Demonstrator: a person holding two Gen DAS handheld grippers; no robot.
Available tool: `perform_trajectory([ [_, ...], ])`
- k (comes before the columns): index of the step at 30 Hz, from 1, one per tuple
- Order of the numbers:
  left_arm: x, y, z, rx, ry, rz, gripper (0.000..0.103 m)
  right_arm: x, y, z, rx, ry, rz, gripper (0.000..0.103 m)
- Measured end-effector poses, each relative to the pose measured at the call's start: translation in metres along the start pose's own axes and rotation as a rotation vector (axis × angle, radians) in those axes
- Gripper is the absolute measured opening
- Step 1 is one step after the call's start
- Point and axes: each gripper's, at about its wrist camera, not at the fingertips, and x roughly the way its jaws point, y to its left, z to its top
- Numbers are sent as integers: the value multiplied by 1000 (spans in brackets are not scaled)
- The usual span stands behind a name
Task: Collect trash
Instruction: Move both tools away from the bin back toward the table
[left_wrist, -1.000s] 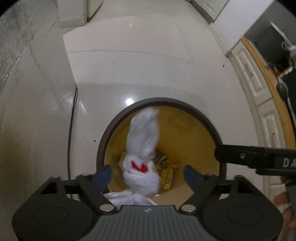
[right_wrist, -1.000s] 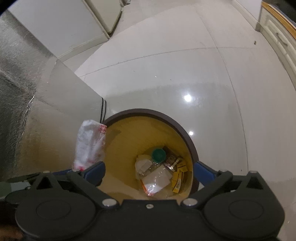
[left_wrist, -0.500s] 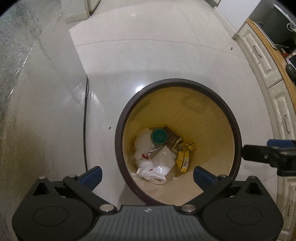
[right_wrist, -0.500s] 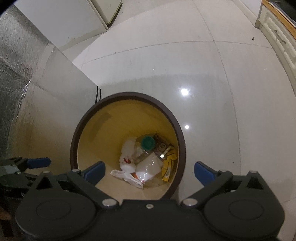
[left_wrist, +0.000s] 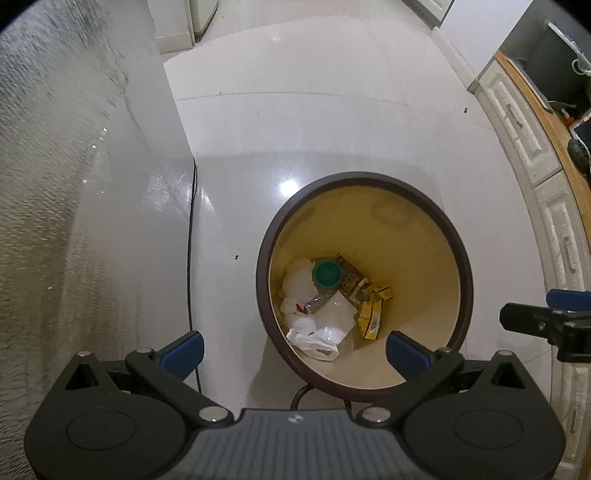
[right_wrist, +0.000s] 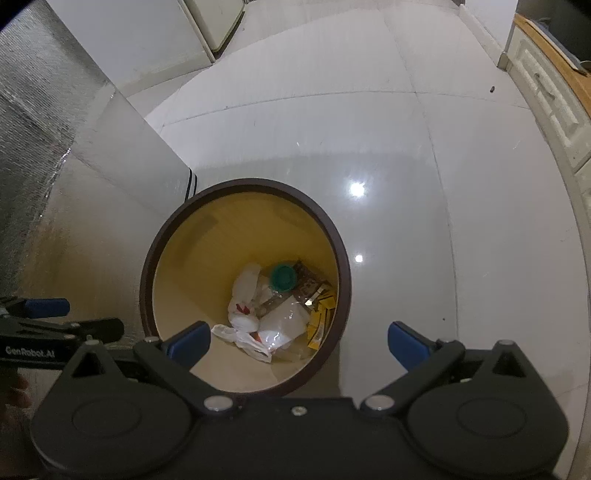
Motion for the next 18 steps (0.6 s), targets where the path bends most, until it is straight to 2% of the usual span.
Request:
perform_trajectory([
  [18, -79, -10, -17, -8, -101, -8, 103, -76, 8, -19, -30, -81, -3, 103],
])
